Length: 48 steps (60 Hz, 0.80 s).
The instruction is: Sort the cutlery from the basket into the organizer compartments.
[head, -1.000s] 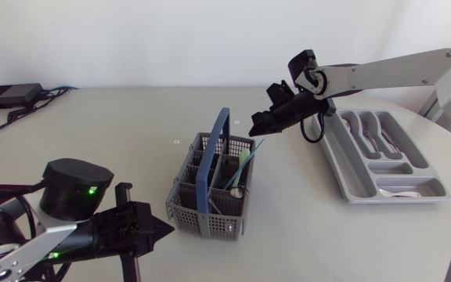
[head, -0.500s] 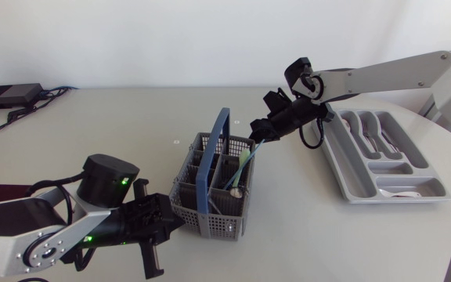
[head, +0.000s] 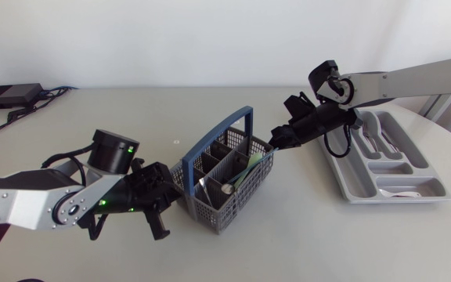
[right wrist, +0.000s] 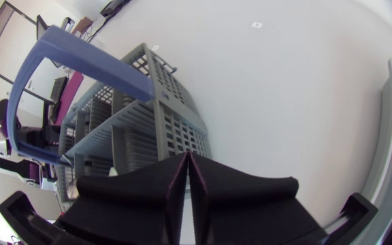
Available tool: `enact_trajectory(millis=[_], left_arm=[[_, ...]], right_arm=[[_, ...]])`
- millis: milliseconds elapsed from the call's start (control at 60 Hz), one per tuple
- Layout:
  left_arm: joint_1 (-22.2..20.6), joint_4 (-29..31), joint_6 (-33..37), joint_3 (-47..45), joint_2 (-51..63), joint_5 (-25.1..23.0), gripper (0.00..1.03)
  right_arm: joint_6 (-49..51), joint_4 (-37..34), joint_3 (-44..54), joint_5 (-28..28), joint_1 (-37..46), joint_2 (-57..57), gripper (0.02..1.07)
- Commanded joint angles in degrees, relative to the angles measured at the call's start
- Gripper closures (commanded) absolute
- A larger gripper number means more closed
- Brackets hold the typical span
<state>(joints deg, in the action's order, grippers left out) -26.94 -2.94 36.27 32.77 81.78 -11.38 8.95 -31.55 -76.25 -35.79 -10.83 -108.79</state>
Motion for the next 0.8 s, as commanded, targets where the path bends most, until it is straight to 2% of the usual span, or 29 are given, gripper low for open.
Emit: enact_trajectory(millis=[0, 400, 783], left_arm=[[1.98, -2.51, 1.26, 4.84, 3.12, -0.4, 1.0], [5.67, -1.98, 1.26, 15.92, 11.83, -6.2, 1.0], [7.51, -1.63, 2.4, 21.28, 17.1, -8.4, 1.0]], right_arm=[[0.72, -1.41, 3.74, -2.44, -1.12, 3.32, 0.97], [-0.69, -0.62, 14.81, -2.53, -2.0, 15.45, 0.97], [-1.39, -0.18, 17.01, 0.02, -2.88, 17.3, 0.97]])
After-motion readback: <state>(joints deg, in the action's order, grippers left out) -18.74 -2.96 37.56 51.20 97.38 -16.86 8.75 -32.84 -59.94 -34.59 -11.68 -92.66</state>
